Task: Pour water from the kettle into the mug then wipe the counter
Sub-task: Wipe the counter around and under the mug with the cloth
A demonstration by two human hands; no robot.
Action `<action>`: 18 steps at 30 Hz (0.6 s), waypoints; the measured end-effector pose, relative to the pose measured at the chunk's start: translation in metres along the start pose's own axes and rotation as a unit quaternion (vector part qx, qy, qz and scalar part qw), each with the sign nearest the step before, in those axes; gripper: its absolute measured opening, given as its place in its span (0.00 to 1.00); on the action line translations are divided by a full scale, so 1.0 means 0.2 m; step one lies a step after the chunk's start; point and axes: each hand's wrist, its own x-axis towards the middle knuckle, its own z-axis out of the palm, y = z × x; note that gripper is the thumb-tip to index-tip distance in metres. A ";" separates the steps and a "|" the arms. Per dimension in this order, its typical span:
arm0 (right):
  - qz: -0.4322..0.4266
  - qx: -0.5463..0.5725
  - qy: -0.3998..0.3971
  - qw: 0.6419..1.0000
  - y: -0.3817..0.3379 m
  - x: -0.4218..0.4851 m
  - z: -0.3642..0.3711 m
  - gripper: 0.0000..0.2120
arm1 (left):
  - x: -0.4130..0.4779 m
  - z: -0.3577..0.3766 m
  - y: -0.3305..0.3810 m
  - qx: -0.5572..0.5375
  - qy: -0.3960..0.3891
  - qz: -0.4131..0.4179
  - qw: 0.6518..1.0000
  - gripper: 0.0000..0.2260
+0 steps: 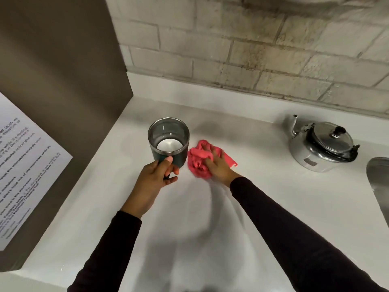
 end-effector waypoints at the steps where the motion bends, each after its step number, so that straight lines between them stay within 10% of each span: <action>1: -0.038 -0.103 0.003 0.994 0.03 -0.03 0.05 0.25 | -0.01 -0.02 -0.01 0.000 0.008 0.001 1.000 0.17; 8: -0.041 -0.306 0.117 0.944 0.11 -0.22 0.32 0.42 | -0.07 -0.11 -0.06 -0.022 0.045 -0.006 0.999 0.18; 18: 0.011 0.001 0.195 0.981 -0.14 0.14 0.12 0.19 | -0.13 -0.15 -0.05 -0.002 0.049 -0.013 0.999 0.12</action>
